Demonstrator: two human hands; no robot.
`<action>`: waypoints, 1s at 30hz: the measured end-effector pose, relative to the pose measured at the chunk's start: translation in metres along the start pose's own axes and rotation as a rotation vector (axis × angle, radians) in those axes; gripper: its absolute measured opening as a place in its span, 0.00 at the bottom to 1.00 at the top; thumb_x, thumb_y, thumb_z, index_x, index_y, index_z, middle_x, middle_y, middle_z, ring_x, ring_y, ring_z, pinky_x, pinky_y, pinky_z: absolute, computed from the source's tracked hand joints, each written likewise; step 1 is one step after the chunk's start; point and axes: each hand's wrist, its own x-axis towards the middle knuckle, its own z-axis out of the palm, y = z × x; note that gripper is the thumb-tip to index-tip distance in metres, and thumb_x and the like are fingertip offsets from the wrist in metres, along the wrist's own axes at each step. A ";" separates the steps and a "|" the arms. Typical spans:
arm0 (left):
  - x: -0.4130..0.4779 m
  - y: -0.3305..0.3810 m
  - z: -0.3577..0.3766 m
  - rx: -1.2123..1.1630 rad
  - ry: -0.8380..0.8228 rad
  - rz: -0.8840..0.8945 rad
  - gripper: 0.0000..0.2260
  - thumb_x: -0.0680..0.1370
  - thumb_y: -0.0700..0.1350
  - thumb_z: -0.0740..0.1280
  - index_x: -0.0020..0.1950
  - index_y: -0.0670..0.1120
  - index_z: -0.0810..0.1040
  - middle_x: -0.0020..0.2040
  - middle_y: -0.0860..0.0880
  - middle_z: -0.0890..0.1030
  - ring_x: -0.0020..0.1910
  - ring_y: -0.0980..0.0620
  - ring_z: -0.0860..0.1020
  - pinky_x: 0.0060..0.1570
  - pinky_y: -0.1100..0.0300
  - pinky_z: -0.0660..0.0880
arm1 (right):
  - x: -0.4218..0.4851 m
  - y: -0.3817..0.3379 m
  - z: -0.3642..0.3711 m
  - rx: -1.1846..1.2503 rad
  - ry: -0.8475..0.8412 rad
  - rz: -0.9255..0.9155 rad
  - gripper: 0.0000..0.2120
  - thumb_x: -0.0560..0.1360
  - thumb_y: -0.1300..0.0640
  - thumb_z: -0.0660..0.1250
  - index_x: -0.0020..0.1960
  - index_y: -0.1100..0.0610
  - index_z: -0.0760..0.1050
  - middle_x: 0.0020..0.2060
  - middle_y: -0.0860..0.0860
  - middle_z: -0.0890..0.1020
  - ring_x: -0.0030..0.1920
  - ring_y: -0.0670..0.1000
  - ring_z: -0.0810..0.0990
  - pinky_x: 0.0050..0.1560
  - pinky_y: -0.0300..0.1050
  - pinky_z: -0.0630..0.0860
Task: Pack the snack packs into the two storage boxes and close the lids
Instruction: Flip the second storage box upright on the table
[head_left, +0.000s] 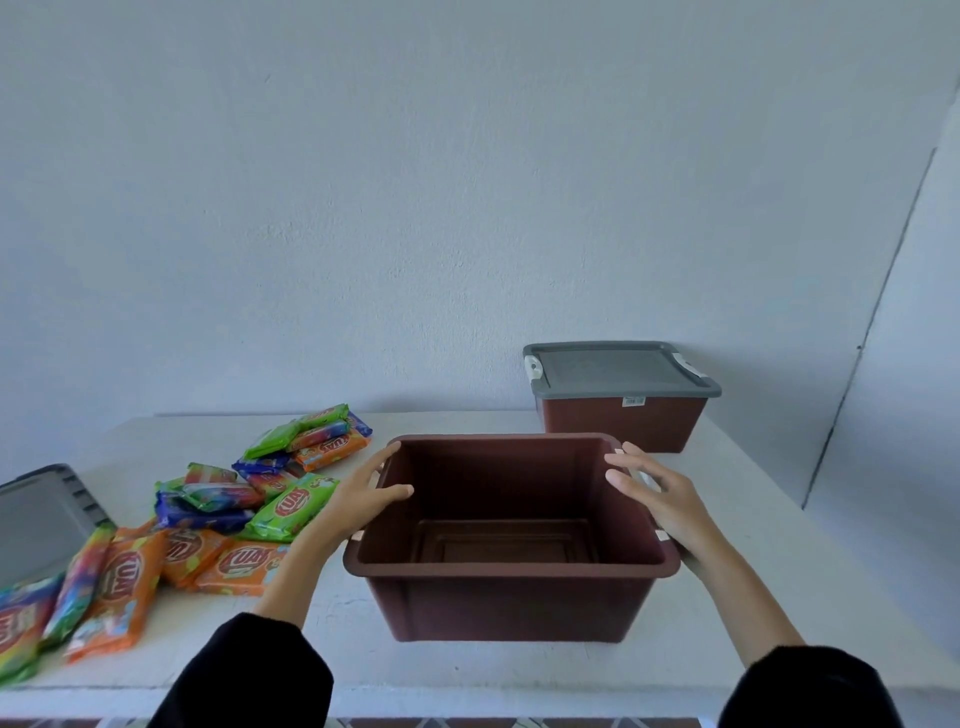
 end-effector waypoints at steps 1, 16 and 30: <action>-0.001 -0.001 0.000 -0.043 0.007 -0.005 0.27 0.75 0.42 0.69 0.72 0.52 0.64 0.73 0.46 0.65 0.72 0.48 0.62 0.68 0.54 0.62 | -0.002 0.002 -0.001 0.049 0.004 0.019 0.12 0.72 0.56 0.69 0.55 0.52 0.80 0.70 0.47 0.69 0.71 0.48 0.64 0.72 0.51 0.61; -0.005 0.011 0.011 0.404 0.125 0.147 0.23 0.76 0.47 0.66 0.70 0.46 0.68 0.74 0.45 0.62 0.73 0.48 0.62 0.68 0.56 0.61 | -0.007 -0.009 0.005 -0.462 0.021 -0.045 0.17 0.74 0.57 0.67 0.63 0.54 0.74 0.70 0.52 0.69 0.71 0.54 0.65 0.71 0.50 0.60; -0.026 0.028 0.005 0.337 0.214 0.136 0.16 0.76 0.42 0.66 0.64 0.43 0.74 0.67 0.44 0.71 0.68 0.48 0.68 0.61 0.67 0.60 | -0.012 -0.029 0.006 -0.497 0.116 -0.140 0.17 0.73 0.57 0.69 0.61 0.57 0.77 0.65 0.54 0.74 0.67 0.55 0.71 0.67 0.48 0.64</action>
